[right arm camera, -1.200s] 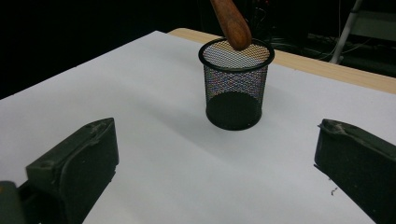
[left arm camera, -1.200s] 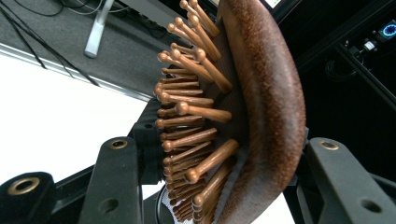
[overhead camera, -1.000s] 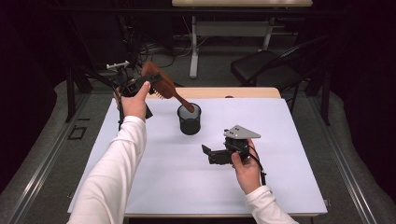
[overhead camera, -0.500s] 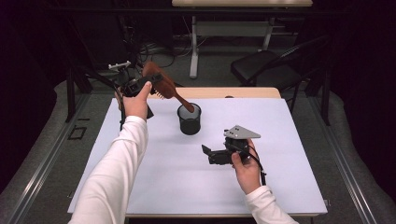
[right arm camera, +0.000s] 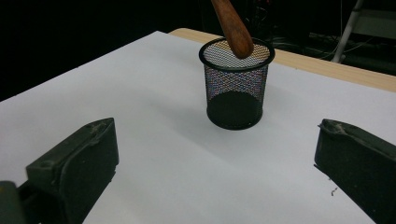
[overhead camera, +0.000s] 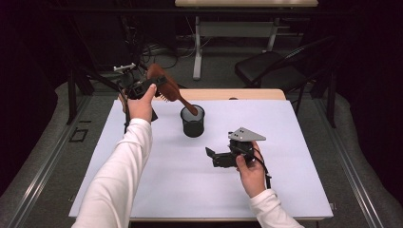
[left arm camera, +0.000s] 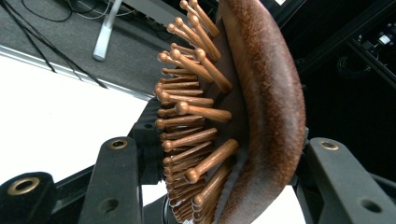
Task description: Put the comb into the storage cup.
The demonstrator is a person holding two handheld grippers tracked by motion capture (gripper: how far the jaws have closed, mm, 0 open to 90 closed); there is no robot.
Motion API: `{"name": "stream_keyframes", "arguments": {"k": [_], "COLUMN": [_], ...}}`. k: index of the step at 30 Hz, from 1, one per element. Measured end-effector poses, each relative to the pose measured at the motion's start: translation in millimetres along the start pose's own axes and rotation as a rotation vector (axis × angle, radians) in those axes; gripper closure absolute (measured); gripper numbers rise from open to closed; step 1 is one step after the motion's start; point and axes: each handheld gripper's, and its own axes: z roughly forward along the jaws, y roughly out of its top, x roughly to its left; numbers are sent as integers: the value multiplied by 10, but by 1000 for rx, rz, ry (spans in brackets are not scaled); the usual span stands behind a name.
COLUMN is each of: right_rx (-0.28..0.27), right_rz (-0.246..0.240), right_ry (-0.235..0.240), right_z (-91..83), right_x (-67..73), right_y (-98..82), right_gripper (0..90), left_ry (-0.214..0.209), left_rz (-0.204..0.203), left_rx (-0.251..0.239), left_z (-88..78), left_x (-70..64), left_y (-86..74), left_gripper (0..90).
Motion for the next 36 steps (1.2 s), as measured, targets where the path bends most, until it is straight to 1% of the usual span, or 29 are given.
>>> {"name": "stream_keyframes", "arguments": {"k": [1,6,9,14,16,18,26,33,36], "right_rx": [0,0,0,-3,-3,-3,-4,-7,-7], "right_rz": [0,0,0,1,3,6,11,13,14], "right_ry": [0,3,2,1,-1,1,3,5,6], "right_z": [0,2,1,-3,-5,-7,-11,-15,-16], "right_x": [-1,0,-4,-15,-18,-21,-28,-31,-31], "right_y": [0,-1,-2,1,2,3,5,7,8], "right_gripper": [0,0,0,0,0,0,0,0,0], "left_ry": [0,7,16,16,21,25,29,40,35], "left_rz": [4,-1,8,12,18,33,57,86,74], "left_rx": [1,3,9,14,16,23,37,48,44], "left_z": [5,37,54,85,103,119,197,243,260], "left_x": [4,14,13,0,-11,-15,-72,-109,-102], "left_y": [-4,-31,-41,-64,-80,-94,-164,-211,-235], "left_gripper": [496,496,497,497,497,497,497,496,496]}}
